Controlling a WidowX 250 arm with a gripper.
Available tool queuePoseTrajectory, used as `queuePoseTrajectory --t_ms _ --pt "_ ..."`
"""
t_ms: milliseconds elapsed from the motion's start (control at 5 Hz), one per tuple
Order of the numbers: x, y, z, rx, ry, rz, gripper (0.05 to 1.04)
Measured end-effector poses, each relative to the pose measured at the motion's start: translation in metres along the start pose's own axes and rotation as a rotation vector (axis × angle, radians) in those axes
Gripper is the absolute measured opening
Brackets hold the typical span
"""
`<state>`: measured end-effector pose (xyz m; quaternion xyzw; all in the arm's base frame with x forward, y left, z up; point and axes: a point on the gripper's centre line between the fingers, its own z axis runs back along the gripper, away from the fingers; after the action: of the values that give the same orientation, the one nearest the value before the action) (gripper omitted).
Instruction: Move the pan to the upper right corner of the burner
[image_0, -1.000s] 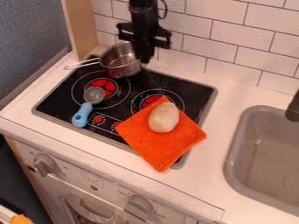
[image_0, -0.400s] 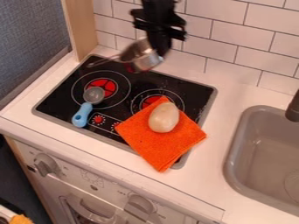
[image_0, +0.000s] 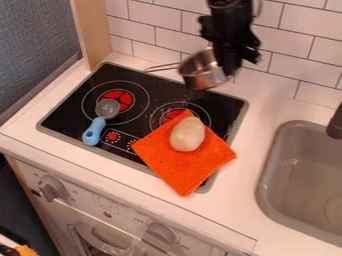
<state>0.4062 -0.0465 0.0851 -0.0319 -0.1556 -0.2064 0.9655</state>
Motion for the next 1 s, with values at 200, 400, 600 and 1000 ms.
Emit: queuePoseTrajectory --t_ms 200,400,600,1000 --pt "0.002 -0.023 -0.018 -0.004 0.033 -0.052 0.068" --pt "0.001 -0.031 -0.025 0.009 0.055 -0.079 0.068" --pt "-0.008 -0.027 -0.036 0.031 0.093 -0.068 0.095" --pt "-0.014 -0.027 -0.036 0.031 0.13 -0.048 0.543"
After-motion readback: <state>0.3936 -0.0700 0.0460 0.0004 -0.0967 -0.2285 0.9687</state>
